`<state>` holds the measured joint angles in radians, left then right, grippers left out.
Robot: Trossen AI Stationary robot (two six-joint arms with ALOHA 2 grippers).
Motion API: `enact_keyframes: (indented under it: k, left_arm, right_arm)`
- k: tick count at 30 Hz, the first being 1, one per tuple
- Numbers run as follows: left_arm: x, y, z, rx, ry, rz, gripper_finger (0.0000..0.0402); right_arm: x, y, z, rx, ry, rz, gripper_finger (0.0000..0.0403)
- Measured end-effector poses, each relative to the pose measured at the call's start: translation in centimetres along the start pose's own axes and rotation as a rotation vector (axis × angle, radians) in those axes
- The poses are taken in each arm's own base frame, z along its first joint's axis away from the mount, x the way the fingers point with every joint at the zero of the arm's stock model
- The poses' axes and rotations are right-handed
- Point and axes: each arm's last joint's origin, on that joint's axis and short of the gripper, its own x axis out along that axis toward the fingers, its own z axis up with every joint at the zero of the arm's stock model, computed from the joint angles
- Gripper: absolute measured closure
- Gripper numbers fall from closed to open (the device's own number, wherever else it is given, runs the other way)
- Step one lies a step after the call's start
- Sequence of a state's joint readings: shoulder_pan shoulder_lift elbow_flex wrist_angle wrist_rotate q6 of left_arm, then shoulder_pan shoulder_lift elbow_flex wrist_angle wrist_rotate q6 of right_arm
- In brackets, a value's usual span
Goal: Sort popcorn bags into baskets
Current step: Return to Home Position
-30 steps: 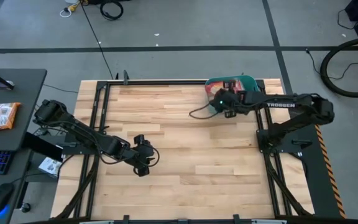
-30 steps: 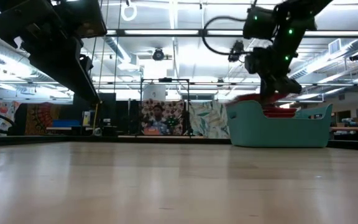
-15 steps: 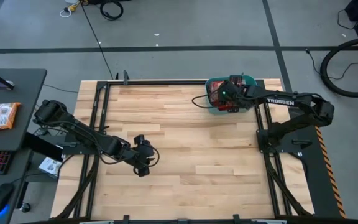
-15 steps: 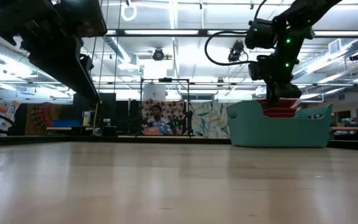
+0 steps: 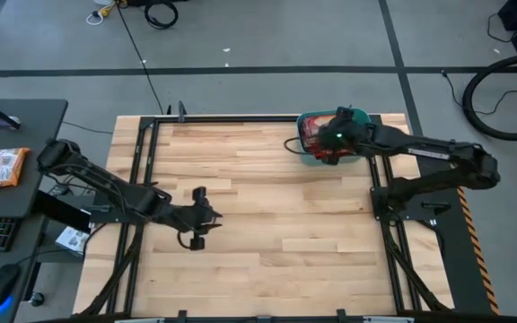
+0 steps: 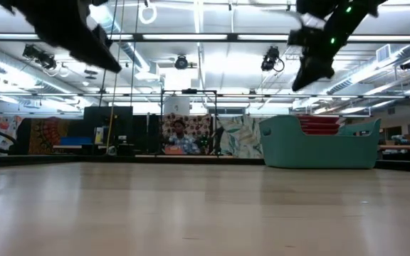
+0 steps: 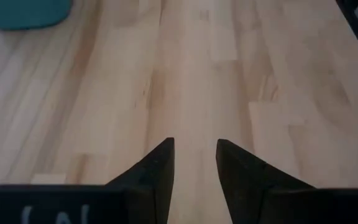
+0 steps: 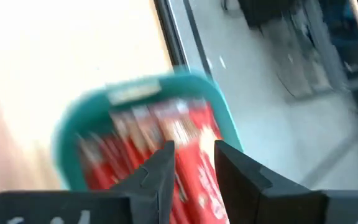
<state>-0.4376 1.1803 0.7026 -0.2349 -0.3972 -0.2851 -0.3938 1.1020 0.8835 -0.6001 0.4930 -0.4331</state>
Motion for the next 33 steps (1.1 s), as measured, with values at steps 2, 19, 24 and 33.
enact_keyframes:
  k: [2,19,24,33]
  left_arm:
    - [0.1,0.6,-1.0,-0.012,-0.011,-0.003,0.0276]
    - [-3.1,5.7,-6.5,-0.247,-0.322,0.040,0.0332]
    - [-4.3,6.6,-7.9,-0.278,-0.436,0.076,0.0358]
    - [-5.0,7.3,-9.9,-0.173,-0.607,0.121,0.0394]
  right_arm:
    - [-1.2,-0.4,0.1,0.063,-0.087,0.036,0.0286]
    - [-9.8,-1.0,-1.5,0.348,-0.712,0.374,0.0286]
    - [-8.7,0.5,-3.6,0.411,-0.795,0.404,0.0286]
    - [-4.9,3.2,-7.1,0.640,-0.953,0.447,0.0286]
